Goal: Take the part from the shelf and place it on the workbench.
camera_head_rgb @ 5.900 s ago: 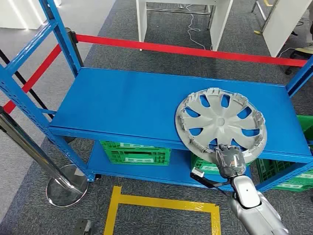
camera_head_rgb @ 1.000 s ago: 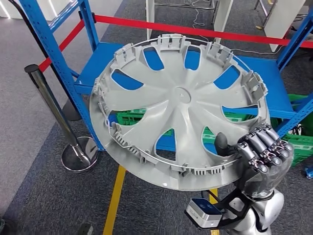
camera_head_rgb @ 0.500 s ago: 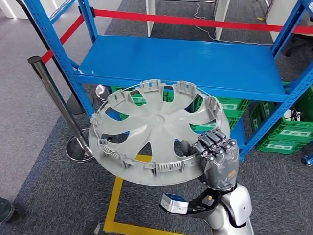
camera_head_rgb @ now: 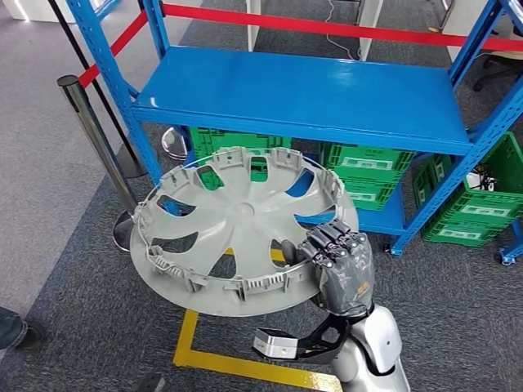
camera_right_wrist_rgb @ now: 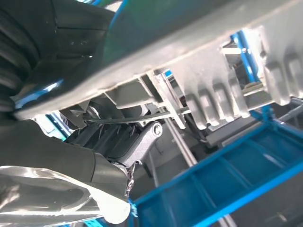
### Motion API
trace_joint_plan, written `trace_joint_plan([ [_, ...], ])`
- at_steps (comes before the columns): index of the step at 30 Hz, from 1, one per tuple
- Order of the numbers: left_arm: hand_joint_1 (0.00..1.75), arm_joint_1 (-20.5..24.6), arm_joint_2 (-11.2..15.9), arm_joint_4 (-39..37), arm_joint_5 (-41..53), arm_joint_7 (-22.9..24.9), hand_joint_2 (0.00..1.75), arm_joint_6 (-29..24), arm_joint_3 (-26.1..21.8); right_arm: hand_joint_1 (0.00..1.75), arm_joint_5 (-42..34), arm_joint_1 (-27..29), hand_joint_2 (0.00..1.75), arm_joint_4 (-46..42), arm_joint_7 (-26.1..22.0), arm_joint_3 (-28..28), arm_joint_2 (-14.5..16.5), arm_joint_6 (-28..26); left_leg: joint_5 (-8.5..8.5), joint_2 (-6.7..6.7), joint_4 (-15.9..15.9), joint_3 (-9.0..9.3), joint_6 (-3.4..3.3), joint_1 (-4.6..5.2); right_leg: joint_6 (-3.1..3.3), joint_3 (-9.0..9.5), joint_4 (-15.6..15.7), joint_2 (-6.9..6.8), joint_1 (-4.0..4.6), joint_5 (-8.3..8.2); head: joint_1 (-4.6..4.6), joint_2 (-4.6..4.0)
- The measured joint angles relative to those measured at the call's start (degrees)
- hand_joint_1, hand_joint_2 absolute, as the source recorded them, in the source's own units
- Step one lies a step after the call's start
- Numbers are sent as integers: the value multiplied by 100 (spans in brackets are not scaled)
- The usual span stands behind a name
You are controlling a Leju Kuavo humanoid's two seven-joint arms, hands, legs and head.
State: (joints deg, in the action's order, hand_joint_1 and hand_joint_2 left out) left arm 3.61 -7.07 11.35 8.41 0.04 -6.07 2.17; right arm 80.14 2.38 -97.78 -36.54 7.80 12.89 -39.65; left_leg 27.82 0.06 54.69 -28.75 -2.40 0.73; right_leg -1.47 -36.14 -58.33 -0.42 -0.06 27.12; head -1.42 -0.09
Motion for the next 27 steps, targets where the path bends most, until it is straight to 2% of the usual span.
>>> trace_joint_plan([
  [1, 0, 3, -2, -1, 0, 1, 0, 2, 2, 175, -2, -2, 175, 10, 0, 0, -3, 0, -50, 9, -11, -51, -19, -15, -24, -93, -241, 15, -5, 243, -11, 0],
  [3, 0, 9, -5, -1, 1, 2, 0, 2, 7, 175, -4, -5, 175, 29, -1, 1, -7, 0, -134, 16, 36, -196, -39, -15, -69, -296, -978, 28, -20, 742, -28, 0],
  [4, 0, 9, -7, -1, 1, 2, 0, 2, 9, 175, -4, -5, 175, 40, -2, 1, -9, 0, -173, 19, 69, -276, -34, -16, -90, -354, -1314, 28, -30, 860, -27, 0],
  [5, 0, 8, -8, -1, 1, 2, 0, 2, 12, 175, -4, -5, 175, 48, -2, 1, -11, 0, -211, 22, 108, -362, -25, -19, -109, -341, -1504, 27, -41, 849, -27, 0],
  [6, 0, 8, -9, -1, 1, 2, 0, 2, 14, 175, -4, -6, 175, 54, -1, -1, -14, 0, -246, 25, 153, -452, -10, -24, -124, -234, -1495, 27, -54, 722, -27, 0],
  [7, 0, 8, -10, -1, 1, 2, 0, 2, 15, 175, -4, -8, 175, 58, -1, -1, -15, 0, -278, 26, 202, -540, 12, -33, -136, -31, -1286, 26, -68, 544, -27, 0],
  [8, 0, 9, -11, -1, 1, 2, 0, 2, 17, 175, -4, -15, 175, 58, 0, -1, -15, 0, -306, 25, 257, -621, 40, -41, -149, 234, -931, 26, -81, 429, -28, 0],
  [10, 0, 9, -10, 0, -1, 2, 0, 2, 19, 175, -3, -35, 175, 56, 0, 7, -15, -1, -368, 21, 352, -750, 103, -38, -136, 743, -190, 36, -79, 440, -33, 0],
  [11, 0, 8, -9, 0, 0, 2, 0, 2, 19, 175, -4, -43, 175, 57, -1, 10, -16, -2, -417, 20, 376, -792, 133, -31, -110, 866, 21, 45, -71, 499, -37, 0],
  [12, 0, 7, -7, 0, -2, 3, 0, 2, 20, 175, -13, -46, 175, 59, -5, 14, -16, -2, -476, 19, 379, -827, 162, -28, -68, 898, 105, 53, -54, 515, -37, 0],
  [13, 0, 4, -5, -1, -5, 6, 0, -1, 20, 175, -33, -50, 175, 66, -21, 15, -16, -1, -536, 12, 373, -857, 192, -30, -18, 823, 109, 51, -58, 475, -35, 0],
  [14, 0, 2, -6, -2, -10, 12, 0, -10, 21, 175, -64, -63, 175, 78, -49, 15, -16, -1, -517, 3, 387, -896, 225, -37, 36, 763, 107, 42, -60, 415, -36, 0],
  [15, 0, 0, -8, -2, -16, 24, 0, -26, 21, 175, -100, -82, 175, 91, -86, 15, -13, 0, -390, -7, 468, -945, 258, -47, 97, 695, 109, 31, -66, 351, -21, 0],
  [16, 0, 0, -11, -3, -21, 39, 0, -45, 21, 175, -134, -102, 175, 106, -131, 14, -8, 0, -157, -17, 649, -1003, 292, -58, 153, 624, 116, 19, -73, 279, -4, 0],
  [18, 0, 4, -15, -3, -24, 61, 0, -80, 21, 175, -195, -124, 175, 127, -226, 5, 5, 0, 452, -20, 1312, -1123, 346, -85, 233, 488, 109, 4, -59, 142, 26, 0],
  [19, 0, 5, -15, -3, -24, 67, 0, -89, 21, 175, -222, -125, 175, 137, -266, -1, 10, 0, 646, -19, 1664, -1151, 365, -94, 247, 400, 106, -2, -51, 69, 29, 0],
  [20, 0, 6, -14, -3, -22, 69, 0, -93, 21, 175, -246, -126, 175, 146, -295, -6, 15, 0, 701, -19, 1916, -1132, 377, -102, 252, 303, 102, -7, -45, -4, 27, 0],
  [21, 0, 6, -14, -3, -20, 72, 0, -95, 21, 175, -267, -125, 175, 155, -310, -9, 19, 0, 622, -19, 2004, -1046, 379, -106, 244, 203, 95, -10, -42, -77, 30, 0],
  [22, 0, 6, -14, -3, -19, 74, 0, -92, 21, 175, -285, -124, 175, 160, -319, -10, 24, 0, 457, -19, 1907, -881, 368, -108, 234, 102, 87, -8, -40, -149, 30, 0],
  [23, 0, 9, -13, -3, -15, 74, 0, -87, 21, 175, -301, -122, 175, 161, -322, -10, 29, 0, 303, -21, 1638, -632, 342, -106, 223, 11, 81, -4, -36, -222, 30, 0],
  [24, 0, 16, -9, -2, -10, 74, 0, -78, 21, 175, -315, -122, 175, 161, -325, -10, 39, 0, 246, -23, 1220, -289, 300, -95, 208, -61, 75, 1, -27, -289, 30, 0],
  [25, 0, 29, -6, -1, -4, 74, 0, -67, 23, 175, -327, -122, 175, 160, -326, -9, 51, -1, 281, -23, 734, 62, 254, -83, 190, -114, 72, 3, -18, -357, 28, 0],
  [26, 0, 46, -4, 1, 3, 74, 0, -56, 26, 175, -337, -123, 175, 160, -327, -8, 65, -2, 352, -25, 349, 319, 224, -67, 164, -150, 81, 0, -13, -432, 23, 0],
  [27, 0, 60, -3, 2, 9, 74, 0, -47, 31, 175, -348, -123, 175, 159, -328, -7, 80, -2, 409, -26, 90, 469, 197, -49, 131, -173, 102, -8, -16, -510, 25, 0],
])
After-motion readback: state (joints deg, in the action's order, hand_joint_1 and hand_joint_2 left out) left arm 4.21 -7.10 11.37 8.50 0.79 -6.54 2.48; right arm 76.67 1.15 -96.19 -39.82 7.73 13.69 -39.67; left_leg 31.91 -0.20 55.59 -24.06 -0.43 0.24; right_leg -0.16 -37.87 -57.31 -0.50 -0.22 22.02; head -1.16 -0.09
